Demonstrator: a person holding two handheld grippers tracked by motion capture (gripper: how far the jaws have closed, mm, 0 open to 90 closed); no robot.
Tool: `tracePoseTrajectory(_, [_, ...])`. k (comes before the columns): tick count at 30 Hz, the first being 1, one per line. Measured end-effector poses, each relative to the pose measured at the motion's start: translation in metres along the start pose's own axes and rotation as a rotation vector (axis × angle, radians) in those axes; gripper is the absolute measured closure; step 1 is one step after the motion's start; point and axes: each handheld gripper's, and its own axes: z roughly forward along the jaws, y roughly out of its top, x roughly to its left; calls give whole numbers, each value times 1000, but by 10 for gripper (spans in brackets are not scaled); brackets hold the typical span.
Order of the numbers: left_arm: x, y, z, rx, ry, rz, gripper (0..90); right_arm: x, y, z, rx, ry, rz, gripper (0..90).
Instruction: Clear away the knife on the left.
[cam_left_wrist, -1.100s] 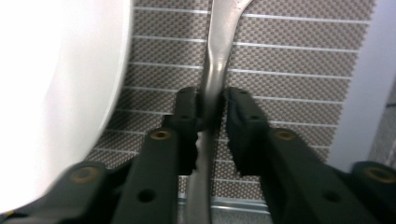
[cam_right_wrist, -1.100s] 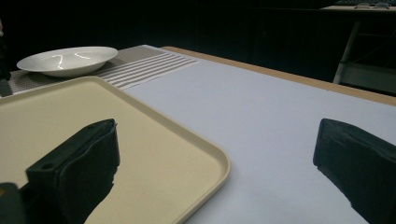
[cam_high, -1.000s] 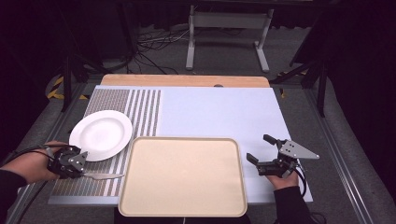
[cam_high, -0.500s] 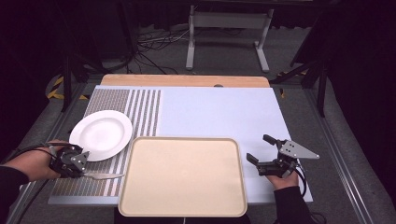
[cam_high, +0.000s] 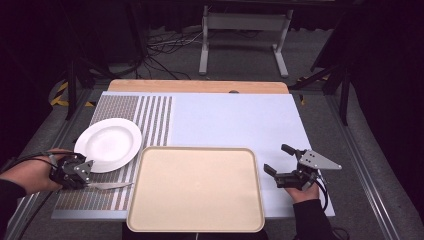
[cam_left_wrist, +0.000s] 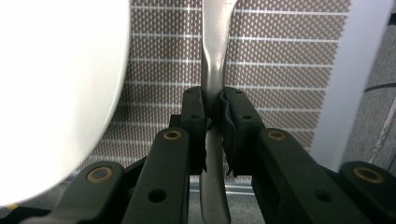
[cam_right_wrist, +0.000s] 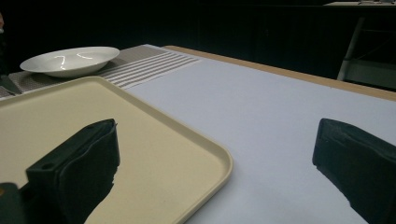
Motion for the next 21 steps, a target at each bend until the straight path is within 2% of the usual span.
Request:
tracePoseTrajectory(1, [-2, 0, -2, -6, 13, -8, 799, 0, 0, 0, -3, -1, 1, 13])
tracePoseTrajectory(2, [-2, 1, -6, 10, 19, -7, 799, 0, 0, 0, -3, -1, 0, 13])
tracePoseTrajectory(3, [-3, 1, -10, -5, 22, -13, 799, 0, 0, 0, -3, -2, -2, 13])
tracePoseTrajectory(4, [-3, 1, -12, -20, 20, 1, 799, 0, 0, 0, -2, -1, -1, 13])
tracePoseTrajectory(5, [-5, 1, -15, -36, 29, -27, 799, 0, 0, 0, -2, -1, 0, 13])
tracePoseTrajectory(8, [-3, 2, -20, -51, 26, -10, 799, 0, 0, 0, -1, -1, 1, 13])
tracePoseTrajectory(9, [-4, 3, -25, -61, 30, -40, 799, 0, 0, 0, 0, -2, 0, 13])
tracePoseTrajectory(10, [-4, 3, -25, -61, 30, -40, 799, 0, 0, 0, 0, -2, 0, 13])
tracePoseTrajectory(11, [-4, 4, -28, -66, 15, -70, 799, 0, 0, 0, -2, -1, 4, 13])
tracePoseTrajectory(12, [-4, 6, -28, -76, 9, -69, 799, 0, 0, 0, -2, -1, 4, 13])
tracePoseTrajectory(13, [-5, 8, -30, -89, -2, -90, 799, 0, 0, -1, -3, 2, 5, 13])
tracePoseTrajectory(16, [-5, 9, -33, -111, -8, -107, 799, 0, 0, -1, -4, 0, 6, 13])
tracePoseTrajectory(18, [-4, 11, -37, -144, -16, -141, 799, -1, 1, -1, -7, 0, 1, 13])
tracePoseTrajectory(21, [-3, 14, -40, -157, -38, -170, 799, -1, 0, -1, -9, 6, 7, 13])
